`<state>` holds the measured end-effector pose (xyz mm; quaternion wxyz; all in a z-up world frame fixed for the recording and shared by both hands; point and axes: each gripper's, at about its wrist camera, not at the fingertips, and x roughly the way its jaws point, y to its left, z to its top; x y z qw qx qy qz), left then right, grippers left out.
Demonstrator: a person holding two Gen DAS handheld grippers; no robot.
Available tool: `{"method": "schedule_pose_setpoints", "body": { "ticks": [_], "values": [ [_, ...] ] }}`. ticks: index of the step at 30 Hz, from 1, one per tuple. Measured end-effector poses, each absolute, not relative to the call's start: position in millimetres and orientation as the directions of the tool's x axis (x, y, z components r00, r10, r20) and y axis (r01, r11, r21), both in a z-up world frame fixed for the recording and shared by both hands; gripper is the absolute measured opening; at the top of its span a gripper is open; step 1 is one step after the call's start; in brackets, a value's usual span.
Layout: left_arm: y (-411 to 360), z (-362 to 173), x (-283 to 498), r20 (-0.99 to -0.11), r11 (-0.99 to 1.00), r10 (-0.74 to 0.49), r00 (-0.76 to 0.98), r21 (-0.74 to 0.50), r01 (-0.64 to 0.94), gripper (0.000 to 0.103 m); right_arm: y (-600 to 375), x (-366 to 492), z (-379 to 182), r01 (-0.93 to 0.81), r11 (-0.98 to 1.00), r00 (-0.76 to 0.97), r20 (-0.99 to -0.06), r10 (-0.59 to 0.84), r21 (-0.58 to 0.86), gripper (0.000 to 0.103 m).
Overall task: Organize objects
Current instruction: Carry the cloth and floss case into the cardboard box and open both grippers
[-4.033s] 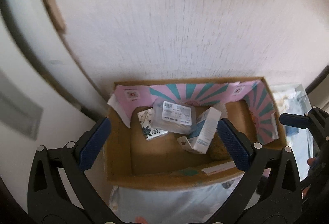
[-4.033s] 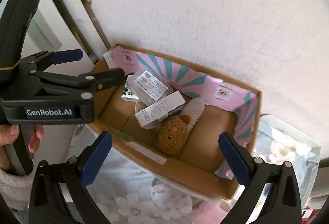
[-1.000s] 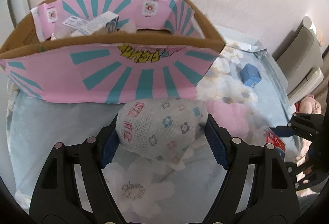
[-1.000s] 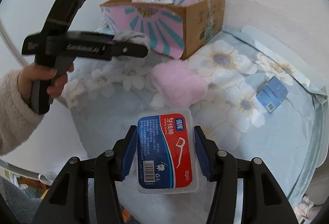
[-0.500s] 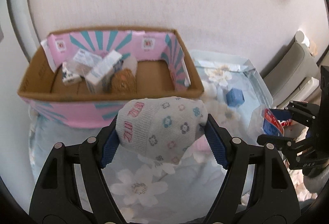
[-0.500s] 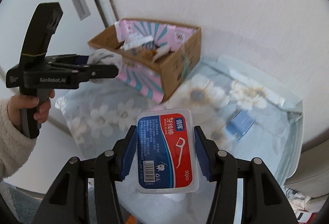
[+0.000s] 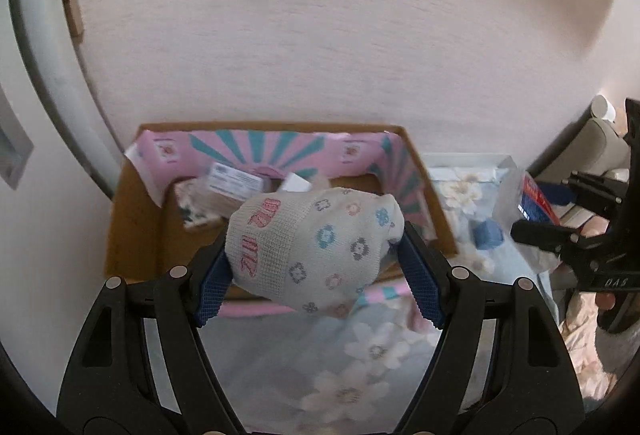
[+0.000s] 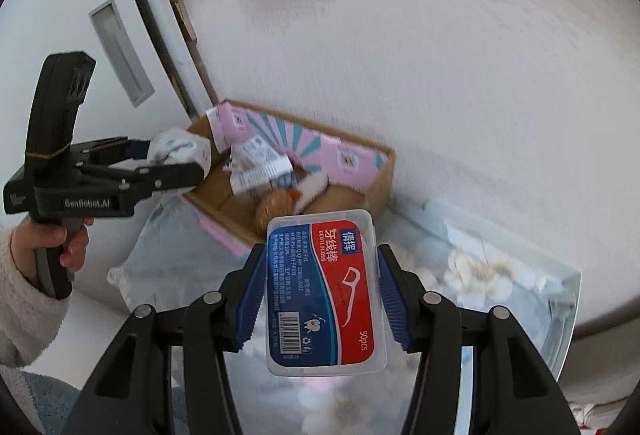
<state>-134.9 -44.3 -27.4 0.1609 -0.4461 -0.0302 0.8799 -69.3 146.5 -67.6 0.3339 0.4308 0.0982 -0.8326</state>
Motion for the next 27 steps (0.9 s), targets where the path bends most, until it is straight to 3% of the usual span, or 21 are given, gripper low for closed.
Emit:
{"method": "schedule_pose_setpoints", "body": {
  "ticks": [14,27],
  "values": [
    [-109,-48,-197,-0.809,-0.971,0.226,-0.543,-0.143,-0.191,0.074,63,-123,-79,0.610,-0.777,-0.376,-0.806,-0.457,0.156,0.050],
    [-117,-100,-222,-0.846,-0.965,0.223,-0.484,-0.120,-0.234,0.074,38,-151,-127,0.521,-0.846,-0.354,-0.872,-0.337,0.115,0.050]
  ]
}}
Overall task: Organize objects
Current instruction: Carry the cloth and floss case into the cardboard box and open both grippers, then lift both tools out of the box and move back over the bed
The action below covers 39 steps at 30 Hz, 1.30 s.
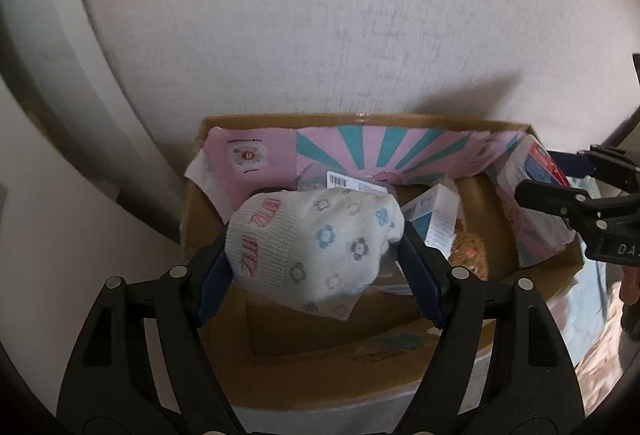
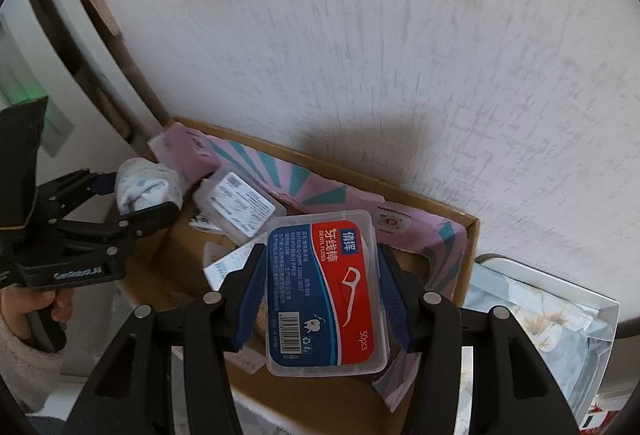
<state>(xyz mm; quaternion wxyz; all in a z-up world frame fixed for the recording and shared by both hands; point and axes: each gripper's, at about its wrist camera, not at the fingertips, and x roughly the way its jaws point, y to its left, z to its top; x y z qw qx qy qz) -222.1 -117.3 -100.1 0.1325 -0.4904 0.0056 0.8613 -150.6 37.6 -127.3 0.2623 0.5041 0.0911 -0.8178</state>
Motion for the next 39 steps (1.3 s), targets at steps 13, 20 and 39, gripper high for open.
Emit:
{"method": "schedule_pose_setpoints", "body": {
  "ticks": [13,20,39],
  "values": [
    [-96,-124,-220,-0.876,-0.948,0.219,-0.429,-0.087,-0.307,0.074,47,-151,-152,0.471,-0.873,-0.305,-0.904,-0.299,0.130,0.050],
    [-97,-115,-214,-0.878,-0.947,0.240,-0.414,-0.118,-0.298,0.103,49,-155,-145,0.451,-0.879,-0.265,-0.917,-0.299,0.157,0.051],
    [-91,-107,-207,-0.891,-0.935,0.219,-0.398,-0.076,-0.346,0.103,43,-159,-140,0.409,-0.897,-0.302,-0.902,-0.308,0.169,0.102]
  ]
}}
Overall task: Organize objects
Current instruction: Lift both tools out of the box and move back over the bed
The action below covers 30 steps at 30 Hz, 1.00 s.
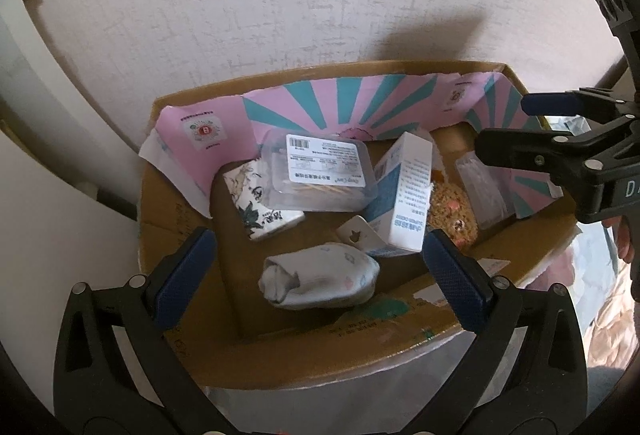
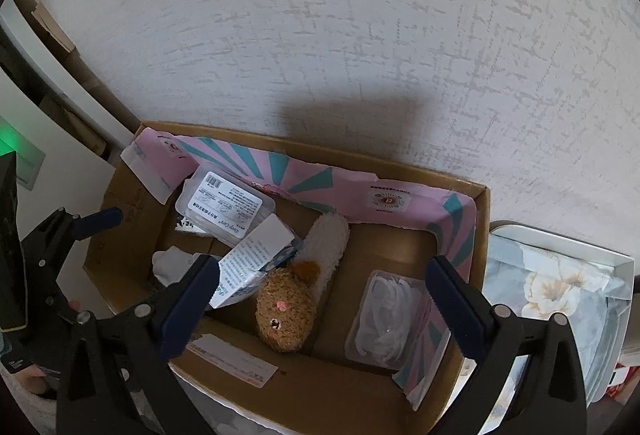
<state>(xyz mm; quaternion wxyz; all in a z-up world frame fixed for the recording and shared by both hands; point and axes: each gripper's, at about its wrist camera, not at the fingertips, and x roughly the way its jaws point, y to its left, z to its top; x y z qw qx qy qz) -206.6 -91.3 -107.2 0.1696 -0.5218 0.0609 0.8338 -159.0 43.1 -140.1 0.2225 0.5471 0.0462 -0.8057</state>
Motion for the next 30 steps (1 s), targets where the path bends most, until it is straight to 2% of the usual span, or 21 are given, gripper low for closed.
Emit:
{"method": "schedule_pose_setpoints", "body": {
  "ticks": [7,25,30],
  "values": [
    [-90,-101,-207,-0.882,-0.932,0.240,-0.405,-0.094,-0.349,0.103,34,-159,-143,0.422,-0.893,-0.300,-0.905,-0.302,0.158,0.102],
    [-82,-43,-160,-0.826,-0.981,0.155,-0.542,-0.066,-0.180,0.103,52,-126,-108,0.538,-0.823,-0.270,-0.888,-0.372,0.181,0.102],
    [-69,-30,-144,-0.812,-0.992,0.087,-0.577,-0.014,-0.129,0.103,73,-116,-96,0.571,-0.807,-0.289,-0.883,-0.371,0.152,0.102]
  ]
}}
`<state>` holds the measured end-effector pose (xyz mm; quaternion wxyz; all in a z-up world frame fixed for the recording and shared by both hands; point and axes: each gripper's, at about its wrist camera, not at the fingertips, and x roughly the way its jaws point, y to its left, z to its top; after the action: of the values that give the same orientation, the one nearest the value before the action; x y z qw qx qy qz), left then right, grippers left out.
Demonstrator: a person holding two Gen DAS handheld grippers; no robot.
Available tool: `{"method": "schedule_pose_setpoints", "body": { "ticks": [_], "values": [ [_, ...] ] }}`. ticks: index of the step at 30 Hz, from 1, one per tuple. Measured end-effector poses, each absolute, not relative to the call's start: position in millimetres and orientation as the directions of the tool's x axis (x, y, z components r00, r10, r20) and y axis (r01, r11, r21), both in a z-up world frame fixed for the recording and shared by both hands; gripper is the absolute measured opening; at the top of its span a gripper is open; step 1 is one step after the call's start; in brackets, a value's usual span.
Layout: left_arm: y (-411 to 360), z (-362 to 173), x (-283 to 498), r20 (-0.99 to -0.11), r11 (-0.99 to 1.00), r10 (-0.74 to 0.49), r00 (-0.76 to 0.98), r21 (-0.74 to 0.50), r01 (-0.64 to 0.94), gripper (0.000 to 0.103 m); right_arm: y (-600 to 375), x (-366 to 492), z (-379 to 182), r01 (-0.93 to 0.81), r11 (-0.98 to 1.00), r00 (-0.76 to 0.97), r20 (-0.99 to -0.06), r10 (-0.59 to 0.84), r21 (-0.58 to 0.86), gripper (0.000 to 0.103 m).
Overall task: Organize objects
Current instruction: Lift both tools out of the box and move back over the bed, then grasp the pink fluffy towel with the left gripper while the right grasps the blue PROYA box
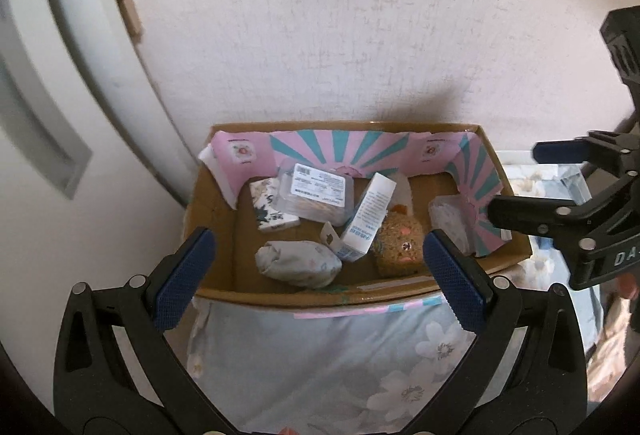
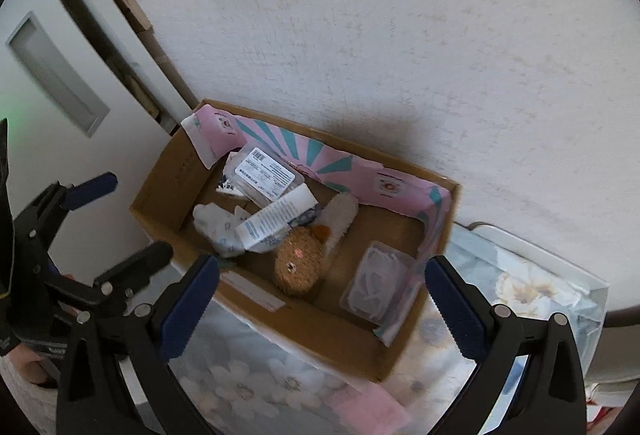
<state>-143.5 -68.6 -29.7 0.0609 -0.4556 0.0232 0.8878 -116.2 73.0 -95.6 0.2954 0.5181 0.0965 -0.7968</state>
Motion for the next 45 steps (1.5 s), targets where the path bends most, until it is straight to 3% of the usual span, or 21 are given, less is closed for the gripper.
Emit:
{"method": "schedule_pose_setpoints", "body": {
  "ticks": [18,27,36,45],
  "values": [
    [0,-10,-85,-0.778,-0.996,0.083,-0.623,-0.071,-0.045,0.103,201,-80,-52,0.556,-0.831,-0.475,-0.810,-0.345,0.028,0.102],
    [35,-14,-56,-0.770,-0.996,0.079,-0.633,-0.093,-0.012,0.103,258,-83,-52,0.546,-0.837,-0.487,-0.794,-0.365,0.050,0.102],
    [66,-43,-37,-0.780,-0.995,0.079,-0.620,-0.101,0.000,0.103,293,-90,-87,0.543,-0.837,-0.474,-0.798,-0.372,0.067,0.103],
    [107,-109,-32,-0.816,-0.994,0.111,-0.567,-0.094,-0.059,0.103,302,-96,-167,0.562,-0.822,-0.399,-0.839,-0.369,0.095,0.103]
  ]
}}
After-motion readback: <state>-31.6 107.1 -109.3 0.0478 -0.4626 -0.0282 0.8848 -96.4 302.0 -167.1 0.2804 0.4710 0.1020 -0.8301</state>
